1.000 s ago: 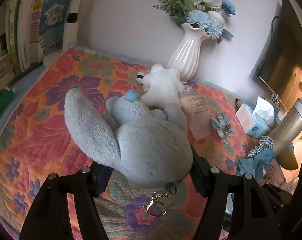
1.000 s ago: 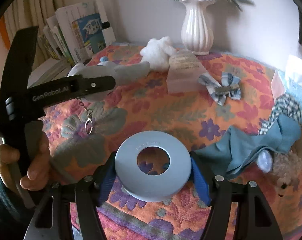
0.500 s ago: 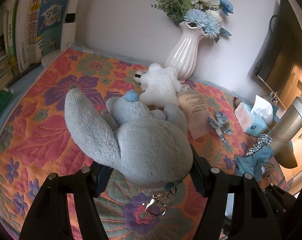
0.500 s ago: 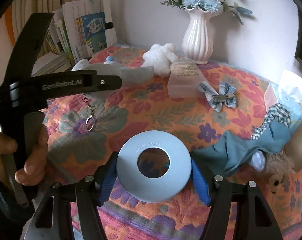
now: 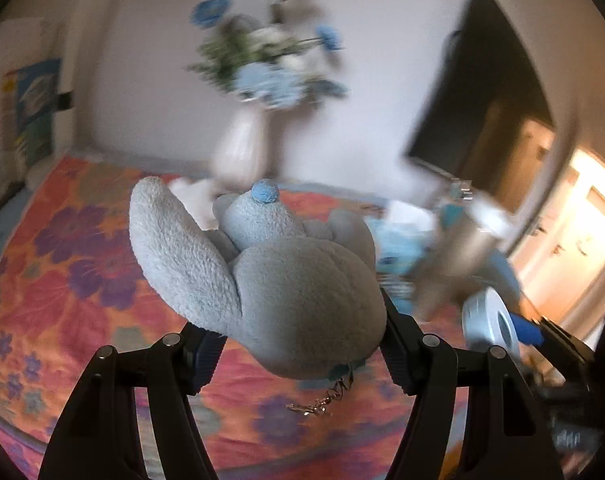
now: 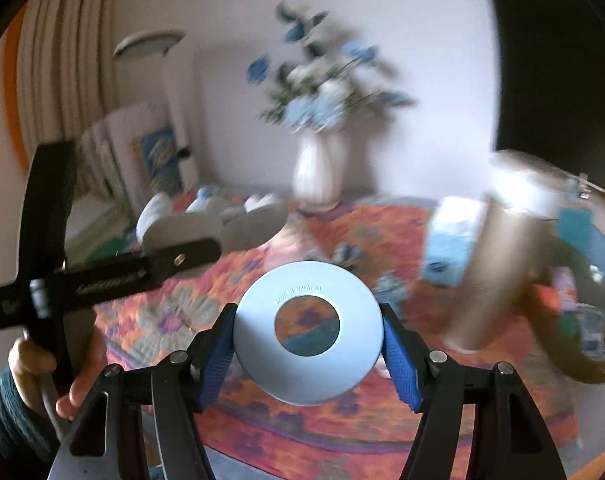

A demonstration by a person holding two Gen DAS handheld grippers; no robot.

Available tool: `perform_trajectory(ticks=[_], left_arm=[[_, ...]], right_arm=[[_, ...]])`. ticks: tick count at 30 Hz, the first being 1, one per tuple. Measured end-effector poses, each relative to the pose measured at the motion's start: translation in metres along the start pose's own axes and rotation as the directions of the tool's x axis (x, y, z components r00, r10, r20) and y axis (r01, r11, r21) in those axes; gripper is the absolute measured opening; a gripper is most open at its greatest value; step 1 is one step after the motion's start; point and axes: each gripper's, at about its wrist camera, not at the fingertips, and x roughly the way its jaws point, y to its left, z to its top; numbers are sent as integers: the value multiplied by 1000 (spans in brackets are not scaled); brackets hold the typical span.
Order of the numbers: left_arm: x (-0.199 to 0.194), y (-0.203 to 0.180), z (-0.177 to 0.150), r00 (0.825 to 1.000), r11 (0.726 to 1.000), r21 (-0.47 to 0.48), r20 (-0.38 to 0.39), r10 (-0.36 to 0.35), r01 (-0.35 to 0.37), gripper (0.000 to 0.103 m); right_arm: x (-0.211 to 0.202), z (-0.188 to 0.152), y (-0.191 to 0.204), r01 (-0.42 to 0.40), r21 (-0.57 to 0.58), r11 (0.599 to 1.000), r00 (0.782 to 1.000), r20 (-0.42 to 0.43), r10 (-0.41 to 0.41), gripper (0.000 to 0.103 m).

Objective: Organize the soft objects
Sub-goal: 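Carry the grey bunny and blue tape roll to the glass table and release both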

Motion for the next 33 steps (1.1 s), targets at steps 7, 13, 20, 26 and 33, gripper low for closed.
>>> perform_trajectory(ticks=[7,13,20,26,33], left_arm=[[2,-65,-4,989,987,73,-42,-144,147,65],[22,-126,-12,957,952,138,-139,-254,273,65],[60,-215,-19,906,882,251,-252,-339,400,65],[93,-284,-2,913,855,332,-232,-335,398,65],[151,-333,-1,971,866,441,-146,-189,235,65]], right_arm=[[-66,1,-77,111,162,980,992,42,-120,66],[-102,-21,-161,148,378,914,988,-9,-156,66],[-133,-38,-224,231,494,838,965,-7,-262,66],[-142,-20,-260,291,515,806,936,19,-351,66],[-108,4,-338,323,630,706,922,-40,-386,67]])
